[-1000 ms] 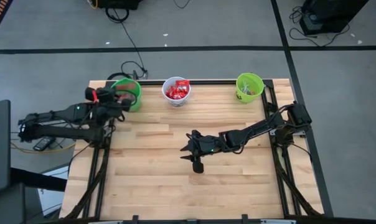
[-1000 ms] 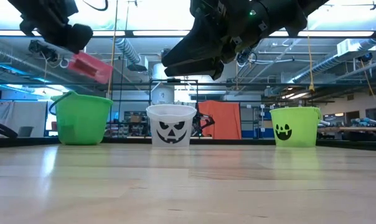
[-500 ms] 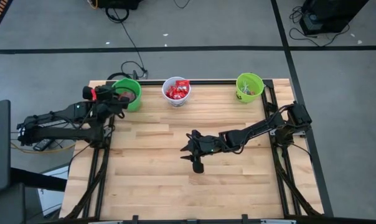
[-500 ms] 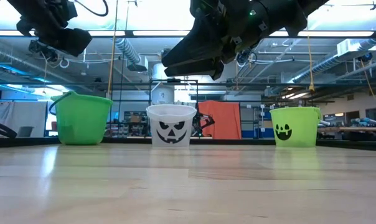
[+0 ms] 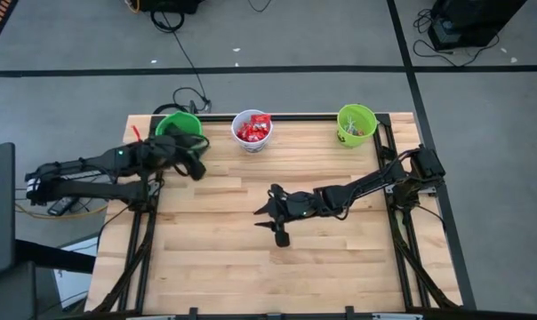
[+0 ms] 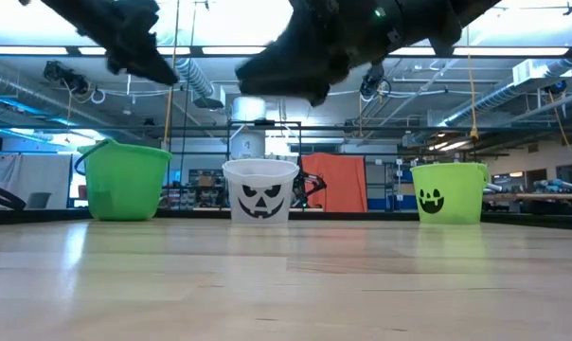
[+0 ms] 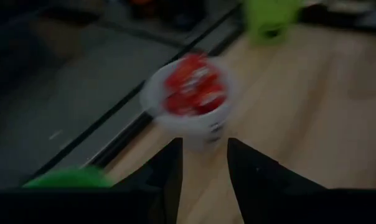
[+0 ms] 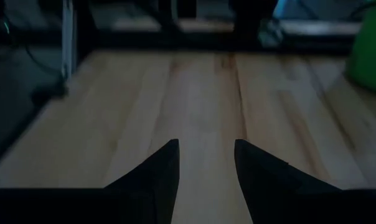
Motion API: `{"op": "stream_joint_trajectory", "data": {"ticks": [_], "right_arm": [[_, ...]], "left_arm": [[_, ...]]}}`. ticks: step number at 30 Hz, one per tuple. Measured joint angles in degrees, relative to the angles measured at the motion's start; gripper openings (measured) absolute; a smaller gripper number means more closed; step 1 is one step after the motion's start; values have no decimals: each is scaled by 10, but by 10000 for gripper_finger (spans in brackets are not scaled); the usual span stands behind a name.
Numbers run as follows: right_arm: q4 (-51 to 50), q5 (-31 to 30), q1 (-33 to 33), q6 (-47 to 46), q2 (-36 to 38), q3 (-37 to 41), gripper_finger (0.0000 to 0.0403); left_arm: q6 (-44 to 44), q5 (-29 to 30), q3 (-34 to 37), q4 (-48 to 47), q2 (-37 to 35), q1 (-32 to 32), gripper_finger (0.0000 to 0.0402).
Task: Sort candy by brand, put in halloween buckets
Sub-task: Return to Home Position
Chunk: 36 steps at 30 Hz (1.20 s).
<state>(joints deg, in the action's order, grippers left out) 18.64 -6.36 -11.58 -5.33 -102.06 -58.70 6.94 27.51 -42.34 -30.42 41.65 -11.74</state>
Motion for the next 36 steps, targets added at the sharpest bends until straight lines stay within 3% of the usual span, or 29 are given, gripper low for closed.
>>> {"op": "stream_joint_trajectory", "data": {"ticks": [6, 11, 16, 20, 25, 30, 36], "right_arm": [[57, 0, 10, -26, 0, 0, 165], [56, 4, 8, -13, 1, 0, 165], [34, -4, 9, 4, 28, 0, 165], [-32, -67, 7, 28, 74, 0, 165], [-117, -140, 4, 41, 147, 0, 165], [-191, -157, 2, 38, 217, 0, 165], [-255, -167, -12, 25, 279, 6, 165]], "left_arm": [[-36, -65, 67, 192, 31, 28, 131], [-35, -121, 110, 272, 55, 63, 131], [-16, -88, 145, 341, 56, 115, 131], [-32, -42, 150, 369, 51, 164, 131], [-68, 7, 130, 358, 21, 212, 131], [-94, 44, 87, 269, -32, 231, 131], [-95, 46, 57, 180, -98, 231, 131]]}}
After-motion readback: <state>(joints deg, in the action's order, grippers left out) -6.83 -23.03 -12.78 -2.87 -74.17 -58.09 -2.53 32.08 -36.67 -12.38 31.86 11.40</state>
